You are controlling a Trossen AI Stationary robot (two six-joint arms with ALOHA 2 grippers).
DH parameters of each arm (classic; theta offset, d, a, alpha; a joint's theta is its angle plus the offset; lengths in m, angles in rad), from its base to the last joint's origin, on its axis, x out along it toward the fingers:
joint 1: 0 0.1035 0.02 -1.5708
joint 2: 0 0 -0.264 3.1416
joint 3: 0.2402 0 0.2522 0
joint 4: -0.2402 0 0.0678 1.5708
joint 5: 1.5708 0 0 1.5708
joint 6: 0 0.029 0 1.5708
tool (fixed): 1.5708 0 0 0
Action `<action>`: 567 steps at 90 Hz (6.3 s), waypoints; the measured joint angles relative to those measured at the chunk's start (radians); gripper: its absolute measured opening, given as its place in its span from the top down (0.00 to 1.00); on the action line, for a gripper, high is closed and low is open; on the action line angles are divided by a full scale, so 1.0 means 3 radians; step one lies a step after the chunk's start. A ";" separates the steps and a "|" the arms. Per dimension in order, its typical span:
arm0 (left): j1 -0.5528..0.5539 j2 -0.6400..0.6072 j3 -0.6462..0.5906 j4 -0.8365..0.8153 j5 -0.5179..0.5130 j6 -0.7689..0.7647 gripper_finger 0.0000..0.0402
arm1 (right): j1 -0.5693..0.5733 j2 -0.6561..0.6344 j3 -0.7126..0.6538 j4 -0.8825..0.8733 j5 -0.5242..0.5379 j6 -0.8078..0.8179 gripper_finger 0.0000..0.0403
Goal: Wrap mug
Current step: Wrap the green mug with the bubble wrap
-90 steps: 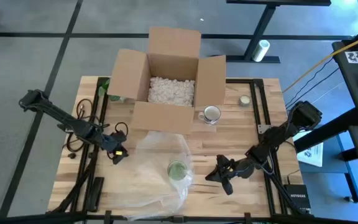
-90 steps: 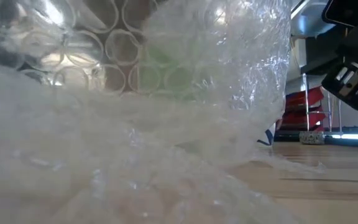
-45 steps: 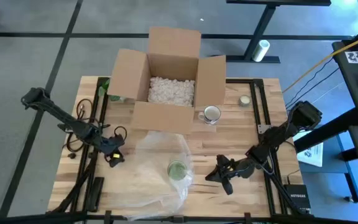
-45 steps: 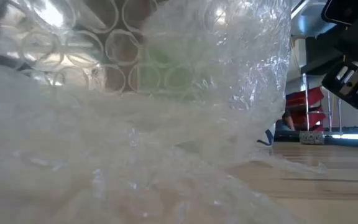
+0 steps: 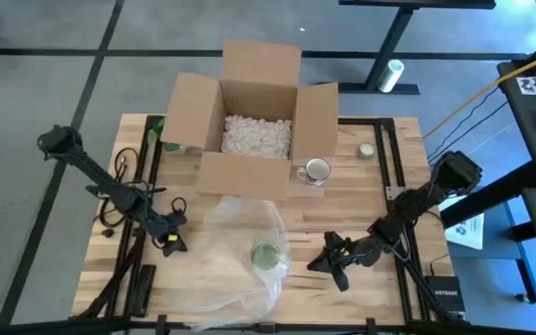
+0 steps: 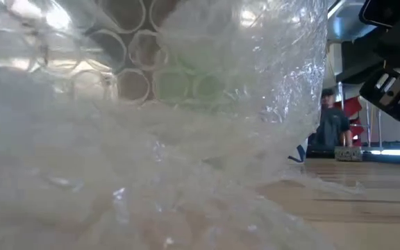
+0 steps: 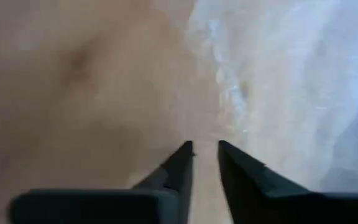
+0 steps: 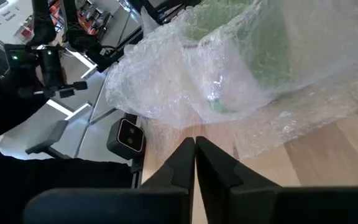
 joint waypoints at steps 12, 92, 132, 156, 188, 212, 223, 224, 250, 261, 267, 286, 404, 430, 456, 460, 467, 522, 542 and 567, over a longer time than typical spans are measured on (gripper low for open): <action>-0.0010 -0.0001 -0.0001 0.0277 -0.0156 0.0212 1.00 | 0.0000 0.0000 0.0000 0.0001 0.0000 0.0000 1.00; 0.0006 -0.0005 0.0005 0.0567 -0.0559 0.0755 1.00 | -0.0003 0.0000 0.0000 0.0006 0.0001 -0.0011 1.00; 0.0228 -0.0177 0.0006 0.0970 -0.0895 0.1566 1.00 | -0.0003 0.0000 0.0001 -0.0017 0.0069 -0.0021 1.00; 0.0373 -0.0201 0.0010 0.1214 -0.0894 0.1853 1.00 | -0.0003 0.0000 0.0000 -0.0018 0.0201 -0.0098 1.00; 0.0439 -0.0201 0.0338 -0.0835 -0.1354 0.1158 1.00 | -0.0003 0.0000 0.0001 -0.0018 0.0185 -0.0095 1.00; 0.0396 -0.0140 0.0344 -0.1600 -0.1075 0.0461 1.00 | -0.0003 0.0000 0.0001 -0.0018 0.0175 -0.0095 1.00; 0.0303 -0.0039 0.0313 -0.1579 -0.0980 0.0276 1.00 | -0.0003 0.0000 0.0001 -0.0018 0.0175 -0.0094 1.00; 0.0295 -0.0031 0.0312 -0.1573 -0.0975 0.0257 1.00 | -0.0003 0.0000 0.0001 -0.0018 0.0175 -0.0094 1.00; 0.0004 0.0206 0.0117 -0.0698 -0.0690 -0.0161 1.00 | -0.0003 0.0000 0.0001 -0.0017 0.0175 -0.0094 1.00; -0.0139 0.0385 0.0088 -0.0340 -0.0603 -0.0334 1.00 | -0.0003 0.0000 0.0001 -0.0017 0.0175 -0.0094 1.00; -0.0208 0.0501 0.0083 -0.0138 -0.0566 -0.0404 1.00 | -0.0003 0.0000 0.0001 -0.0015 0.0174 -0.0094 1.00; -0.0279 0.0926 0.0076 0.0765 -0.0461 -0.0414 1.00 | -0.0003 0.0000 0.0001 -0.0015 0.0165 -0.0094 1.00; 0.0762 0.2401 0.1287 0.3285 -0.0488 0.1746 1.00 | -0.0003 0.0000 0.0001 0.0015 0.0185 -0.0100 1.00; 0.0773 0.2651 0.1769 0.2859 -0.0470 0.1872 1.00 | -0.0059 0.0000 0.0375 -0.0024 0.0571 -0.0831 1.00; 0.0934 0.3487 0.2317 0.2907 -0.0471 0.1276 1.00 | -0.0389 0.0000 0.1088 -0.1349 0.0346 -0.0942 1.00; 0.0958 0.3555 0.2408 0.2912 -0.0472 0.1236 1.00 | -0.0406 0.0000 0.1194 -0.1566 0.0340 -0.0943 1.00; 0.0993 0.3623 0.2534 0.2888 -0.0471 0.1249 1.00 | -0.0405 0.0000 0.1369 -0.1851 0.0340 -0.1007 1.00; 0.1128 0.3643 0.2696 0.2646 -0.0706 0.1254 1.00 | -0.0535 0.0425 0.2137 -0.2593 -0.0267 -0.1646 0.99; 0.1128 0.3643 0.2695 0.2641 -0.0707 0.1264 1.00 | -0.0535 0.0541 0.2582 -0.2882 -0.0231 -0.2011 0.90; 0.1128 0.3643 0.2696 0.2635 -0.0707 0.1271 1.00 | -0.0582 0.0546 0.2677 -0.3164 -0.0057 -0.2005 0.77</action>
